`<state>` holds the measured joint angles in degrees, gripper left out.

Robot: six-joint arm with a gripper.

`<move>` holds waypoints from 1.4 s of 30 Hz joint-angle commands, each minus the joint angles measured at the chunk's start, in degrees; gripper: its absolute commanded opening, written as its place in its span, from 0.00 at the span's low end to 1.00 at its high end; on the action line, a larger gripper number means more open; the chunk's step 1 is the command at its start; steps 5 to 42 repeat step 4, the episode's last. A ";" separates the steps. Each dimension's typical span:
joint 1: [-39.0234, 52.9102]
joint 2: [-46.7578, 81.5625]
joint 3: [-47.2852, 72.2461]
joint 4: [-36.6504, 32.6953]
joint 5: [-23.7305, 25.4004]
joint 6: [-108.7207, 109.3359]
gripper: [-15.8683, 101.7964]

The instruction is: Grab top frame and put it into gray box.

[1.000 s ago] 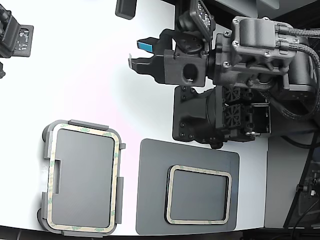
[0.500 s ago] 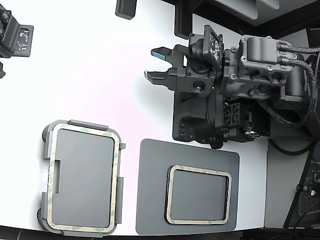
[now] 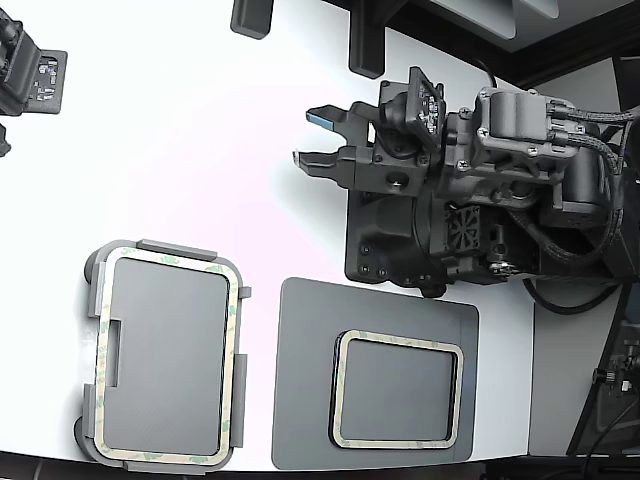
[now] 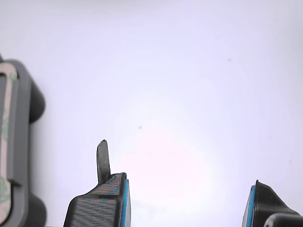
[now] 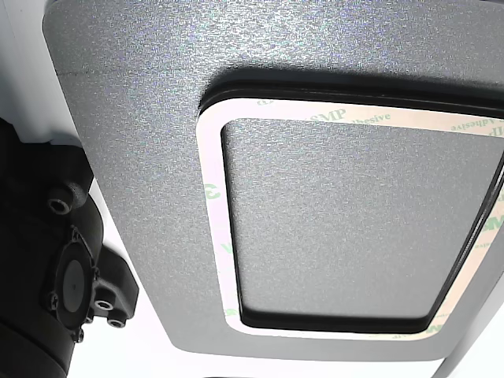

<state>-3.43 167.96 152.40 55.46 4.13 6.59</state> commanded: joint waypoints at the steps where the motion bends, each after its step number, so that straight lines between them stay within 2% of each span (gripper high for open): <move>1: -0.62 1.32 -1.14 -0.26 0.09 0.00 0.98; 42: -0.62 1.32 -1.14 -0.26 0.09 0.00 0.98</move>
